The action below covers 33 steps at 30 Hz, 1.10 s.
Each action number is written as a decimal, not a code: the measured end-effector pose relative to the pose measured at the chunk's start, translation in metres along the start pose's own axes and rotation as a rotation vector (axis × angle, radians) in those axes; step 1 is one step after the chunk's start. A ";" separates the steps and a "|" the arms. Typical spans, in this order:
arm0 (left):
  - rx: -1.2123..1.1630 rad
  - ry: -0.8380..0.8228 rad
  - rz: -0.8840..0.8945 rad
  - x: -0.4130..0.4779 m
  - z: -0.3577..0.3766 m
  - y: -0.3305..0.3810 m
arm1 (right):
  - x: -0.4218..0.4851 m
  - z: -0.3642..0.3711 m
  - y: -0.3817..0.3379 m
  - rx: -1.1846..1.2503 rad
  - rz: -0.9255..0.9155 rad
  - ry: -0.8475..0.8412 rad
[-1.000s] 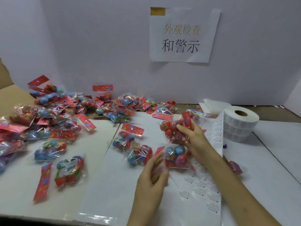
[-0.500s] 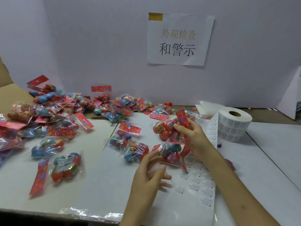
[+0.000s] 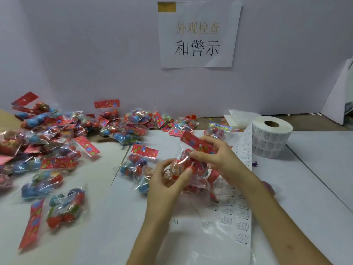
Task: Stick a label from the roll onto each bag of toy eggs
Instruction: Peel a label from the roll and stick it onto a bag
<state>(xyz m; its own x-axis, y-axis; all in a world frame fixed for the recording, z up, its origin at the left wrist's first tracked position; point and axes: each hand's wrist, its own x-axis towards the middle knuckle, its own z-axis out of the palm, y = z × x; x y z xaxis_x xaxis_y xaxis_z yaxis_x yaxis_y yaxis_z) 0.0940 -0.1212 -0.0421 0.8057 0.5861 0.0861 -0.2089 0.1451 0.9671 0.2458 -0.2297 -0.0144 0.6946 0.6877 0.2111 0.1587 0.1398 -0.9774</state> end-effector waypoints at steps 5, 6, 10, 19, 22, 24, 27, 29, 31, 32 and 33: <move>-0.018 0.057 -0.049 0.006 0.003 -0.009 | -0.002 0.002 -0.001 -0.082 0.013 0.028; -0.047 0.067 -0.070 0.005 0.002 -0.009 | -0.002 0.004 0.000 -0.072 0.030 0.029; -0.196 0.081 -0.150 0.004 -0.004 -0.010 | -0.005 0.011 0.001 -0.019 0.105 -0.058; -0.301 0.133 -0.074 0.002 -0.010 -0.008 | -0.009 0.019 0.003 -0.125 0.143 -0.204; -0.274 0.167 -0.017 0.000 -0.007 -0.006 | -0.008 0.022 0.005 -0.138 0.125 -0.171; -0.276 0.166 -0.024 -0.002 -0.006 -0.004 | -0.008 0.024 0.005 -0.114 0.080 -0.129; -0.271 0.143 -0.060 -0.006 -0.007 -0.003 | -0.007 0.026 0.005 -0.091 0.037 -0.069; -0.230 0.145 -0.058 -0.007 -0.008 -0.003 | -0.006 0.026 0.005 -0.082 0.027 -0.064; -0.192 0.171 -0.045 -0.007 -0.008 -0.004 | -0.008 0.028 0.002 -0.072 0.025 -0.076; -0.177 0.185 -0.036 -0.008 -0.008 -0.004 | -0.009 0.029 0.000 -0.068 0.029 -0.075; -0.168 0.195 -0.029 -0.008 -0.008 -0.003 | -0.009 0.030 -0.001 -0.070 0.040 -0.062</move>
<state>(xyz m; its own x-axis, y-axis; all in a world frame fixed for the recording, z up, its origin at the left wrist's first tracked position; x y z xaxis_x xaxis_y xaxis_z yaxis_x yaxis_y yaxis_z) 0.0838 -0.1197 -0.0481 0.6942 0.7197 -0.0047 -0.2893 0.2851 0.9138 0.2181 -0.2146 -0.0154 0.6566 0.7351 0.1687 0.1819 0.0627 -0.9813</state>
